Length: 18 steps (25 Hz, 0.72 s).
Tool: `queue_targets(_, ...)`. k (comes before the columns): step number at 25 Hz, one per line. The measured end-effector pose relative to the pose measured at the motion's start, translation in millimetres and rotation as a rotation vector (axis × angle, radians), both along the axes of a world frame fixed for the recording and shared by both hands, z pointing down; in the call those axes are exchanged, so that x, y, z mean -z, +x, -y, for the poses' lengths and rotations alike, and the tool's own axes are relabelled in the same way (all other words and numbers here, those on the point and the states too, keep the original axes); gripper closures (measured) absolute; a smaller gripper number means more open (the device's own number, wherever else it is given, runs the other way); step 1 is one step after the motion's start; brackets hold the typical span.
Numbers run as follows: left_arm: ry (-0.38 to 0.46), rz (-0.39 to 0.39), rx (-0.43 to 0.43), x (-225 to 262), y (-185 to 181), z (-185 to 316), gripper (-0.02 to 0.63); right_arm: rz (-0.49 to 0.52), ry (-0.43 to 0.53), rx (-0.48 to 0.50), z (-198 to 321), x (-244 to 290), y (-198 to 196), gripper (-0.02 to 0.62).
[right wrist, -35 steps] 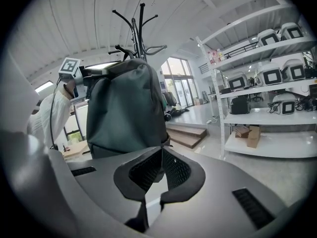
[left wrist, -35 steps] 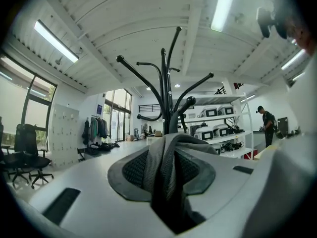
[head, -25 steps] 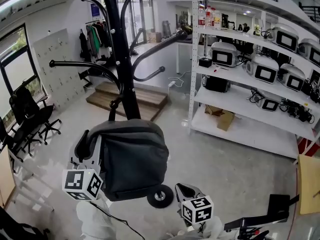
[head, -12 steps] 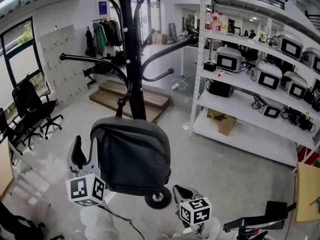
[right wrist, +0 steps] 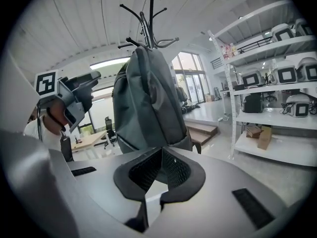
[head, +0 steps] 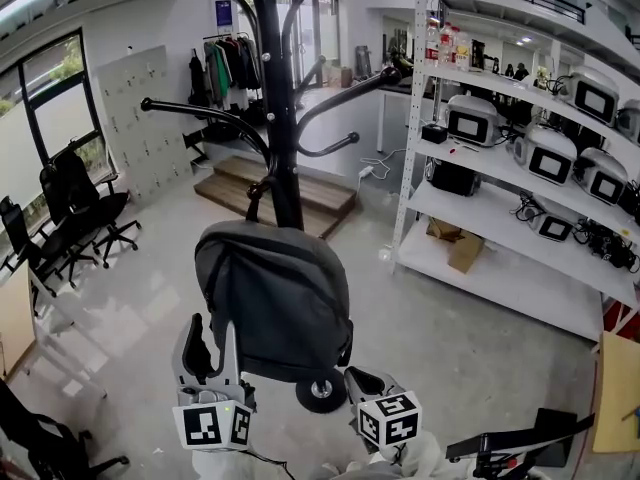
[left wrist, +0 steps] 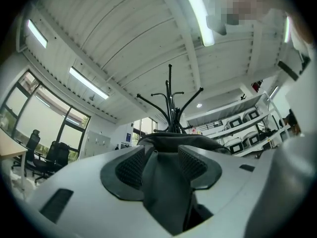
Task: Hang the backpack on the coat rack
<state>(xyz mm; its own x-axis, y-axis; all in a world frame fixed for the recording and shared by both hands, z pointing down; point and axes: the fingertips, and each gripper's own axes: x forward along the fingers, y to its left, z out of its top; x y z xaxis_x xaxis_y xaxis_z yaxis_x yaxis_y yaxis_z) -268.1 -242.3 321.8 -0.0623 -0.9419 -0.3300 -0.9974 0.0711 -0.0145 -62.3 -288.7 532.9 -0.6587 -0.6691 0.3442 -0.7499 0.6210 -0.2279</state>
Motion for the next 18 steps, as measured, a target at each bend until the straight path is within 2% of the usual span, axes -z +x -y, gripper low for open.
queue_targets(2,-0.031,0.0,0.004,-18,14,-5,0.411,0.0,-0.001,0.012,-4,-1,-1,0.581)
queue_targets(5,-0.112,-0.05,-0.022,-51,35,-5,0.503,0.002,-0.002,0.019,-7,-5,0,0.581)
queue_targets(9,-0.279,-0.174,-0.072,-109,63,-3,0.521,0.005,-0.014,0.016,-13,-10,1,0.581)
queue_targets(11,-0.343,-0.213,-0.067,-132,72,-6,0.543,0.008,-0.018,0.018,-15,-12,1,0.581)
queue_targets(13,-0.387,-0.248,-0.049,-150,79,-9,0.589,0.011,-0.019,0.019,-16,-13,2,0.581)
queue_targets(18,-0.464,-0.327,-0.088,-176,100,-17,0.603,0.018,-0.024,0.022,-17,-16,9,0.581)
